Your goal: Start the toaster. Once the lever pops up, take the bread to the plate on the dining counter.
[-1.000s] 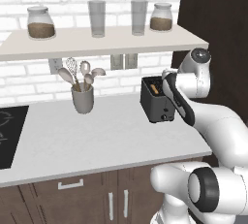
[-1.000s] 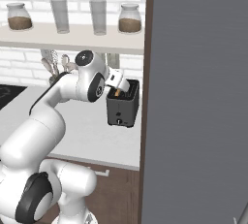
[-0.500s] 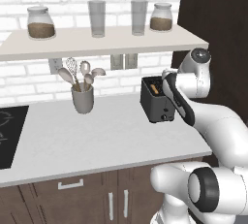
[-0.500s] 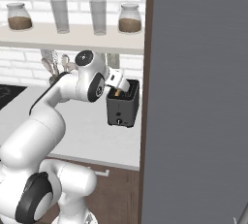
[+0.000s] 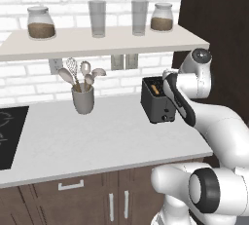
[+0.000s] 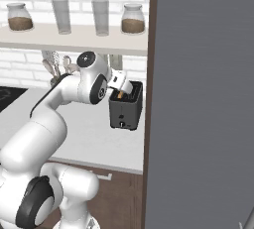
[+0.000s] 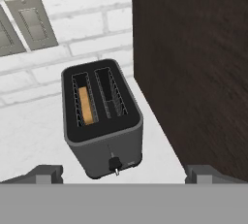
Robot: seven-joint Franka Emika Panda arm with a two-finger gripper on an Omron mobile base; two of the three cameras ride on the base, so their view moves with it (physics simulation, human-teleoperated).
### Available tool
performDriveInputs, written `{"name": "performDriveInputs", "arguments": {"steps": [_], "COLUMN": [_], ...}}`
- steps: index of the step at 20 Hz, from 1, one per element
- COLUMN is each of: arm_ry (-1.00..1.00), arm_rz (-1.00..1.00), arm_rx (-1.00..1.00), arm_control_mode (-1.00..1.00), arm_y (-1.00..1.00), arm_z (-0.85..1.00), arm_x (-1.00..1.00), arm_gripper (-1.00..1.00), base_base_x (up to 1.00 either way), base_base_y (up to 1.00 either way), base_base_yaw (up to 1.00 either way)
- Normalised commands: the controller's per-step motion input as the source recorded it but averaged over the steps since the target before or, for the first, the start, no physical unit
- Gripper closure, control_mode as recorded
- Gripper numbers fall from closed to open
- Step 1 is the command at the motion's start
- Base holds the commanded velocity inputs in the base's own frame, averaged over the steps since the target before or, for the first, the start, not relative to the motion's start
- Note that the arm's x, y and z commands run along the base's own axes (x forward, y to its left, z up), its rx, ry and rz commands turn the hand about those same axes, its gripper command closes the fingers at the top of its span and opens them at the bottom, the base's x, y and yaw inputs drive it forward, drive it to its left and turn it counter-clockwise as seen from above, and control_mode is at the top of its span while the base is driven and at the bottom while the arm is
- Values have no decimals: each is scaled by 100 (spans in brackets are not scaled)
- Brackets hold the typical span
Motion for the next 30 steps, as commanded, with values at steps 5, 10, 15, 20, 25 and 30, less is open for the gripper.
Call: {"name": "performDriveInputs", "arguments": {"steps": [5,10,15,20,25,30], "arm_ry": [0,0,0,0,0,0], "arm_rz": [0,0,0,0,0,0], "arm_rx": [0,0,0,0,0,0], "arm_control_mode": [-100,-100,-100,-100,-100,-100], "arm_y": [0,0,0,0,0,0], "arm_z": [0,0,0,0,0,0], "arm_x": [0,0,0,0,0,0], "arm_gripper": [-100,-100,-100,-100,-100,-100], "base_base_x": [0,0,0,0,0,0], "base_base_y": [0,0,0,0,0,0], "base_base_yaw": [0,0,0,0,0,0]}}
